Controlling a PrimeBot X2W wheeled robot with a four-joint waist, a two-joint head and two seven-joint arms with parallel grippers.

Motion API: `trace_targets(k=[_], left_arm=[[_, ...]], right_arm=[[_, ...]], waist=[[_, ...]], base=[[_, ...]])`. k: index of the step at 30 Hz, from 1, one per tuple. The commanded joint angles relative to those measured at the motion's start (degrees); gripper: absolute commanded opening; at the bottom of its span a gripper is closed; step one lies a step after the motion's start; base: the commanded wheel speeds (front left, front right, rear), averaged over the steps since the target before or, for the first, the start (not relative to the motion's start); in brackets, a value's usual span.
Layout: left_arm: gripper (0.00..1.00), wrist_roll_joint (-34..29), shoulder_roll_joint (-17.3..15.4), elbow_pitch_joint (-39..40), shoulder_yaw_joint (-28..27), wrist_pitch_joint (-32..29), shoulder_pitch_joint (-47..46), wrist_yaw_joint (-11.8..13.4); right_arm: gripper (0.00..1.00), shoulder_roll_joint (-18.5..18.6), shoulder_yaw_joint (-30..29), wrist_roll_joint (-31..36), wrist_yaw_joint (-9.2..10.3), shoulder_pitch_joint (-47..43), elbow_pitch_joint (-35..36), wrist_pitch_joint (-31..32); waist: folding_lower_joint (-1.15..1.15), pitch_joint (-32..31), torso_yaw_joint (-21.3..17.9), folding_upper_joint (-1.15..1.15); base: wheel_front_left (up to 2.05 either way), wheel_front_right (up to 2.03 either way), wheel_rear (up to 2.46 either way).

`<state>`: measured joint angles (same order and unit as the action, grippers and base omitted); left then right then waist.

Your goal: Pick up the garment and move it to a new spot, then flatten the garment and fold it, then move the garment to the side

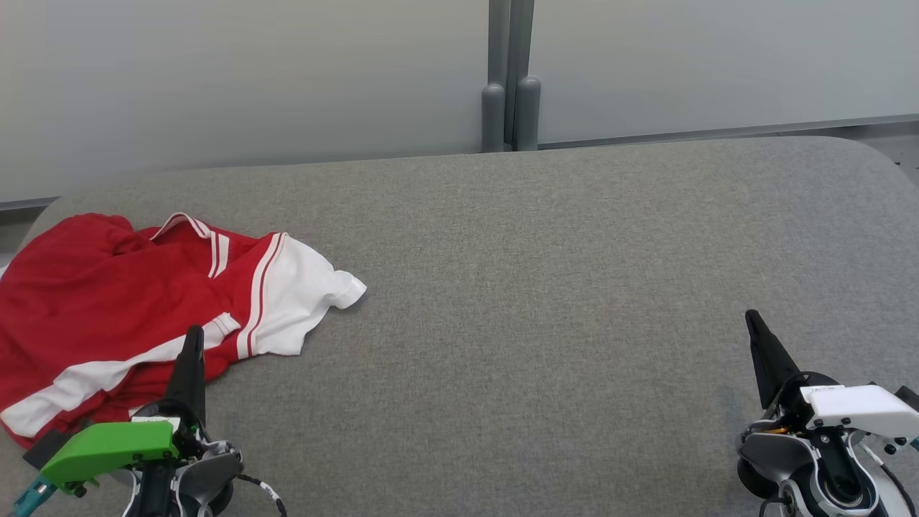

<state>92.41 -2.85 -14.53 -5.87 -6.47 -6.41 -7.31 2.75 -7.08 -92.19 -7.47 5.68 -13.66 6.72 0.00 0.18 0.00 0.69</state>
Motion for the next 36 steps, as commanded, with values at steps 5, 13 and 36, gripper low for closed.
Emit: trace_targets(k=[5, 13, 36], left_arm=[[0.00, 0.1, 0.0, 0.2, -0.2, 0.0, -0.6, -0.4], [0.00, 0.1, 0.0, 0.2, -0.2, 0.0, -0.6, -0.4], [0.00, 0.1, 0.0, 0.2, -0.2, 0.0, -0.6, -0.4]], right_arm=[[0.00, 0.3, 0.0, -0.4, -0.05, 0.5, -0.1, 0.1], [0.00, 0.3, 0.0, -0.4, -0.04, 0.5, -0.1, 0.1], [0.00, 0.3, 0.0, -0.4, -0.05, 0.5, -0.1, 0.1]], waist=[[0.00, 0.0, 0.0, -0.69], [0.00, 0.0, 0.0, -0.69], [0.00, 0.0, 0.0, -0.69]], base=[[0.00, 0.00, 0.00], [0.00, 0.00, 0.00], [0.00, 0.00, 0.00]])
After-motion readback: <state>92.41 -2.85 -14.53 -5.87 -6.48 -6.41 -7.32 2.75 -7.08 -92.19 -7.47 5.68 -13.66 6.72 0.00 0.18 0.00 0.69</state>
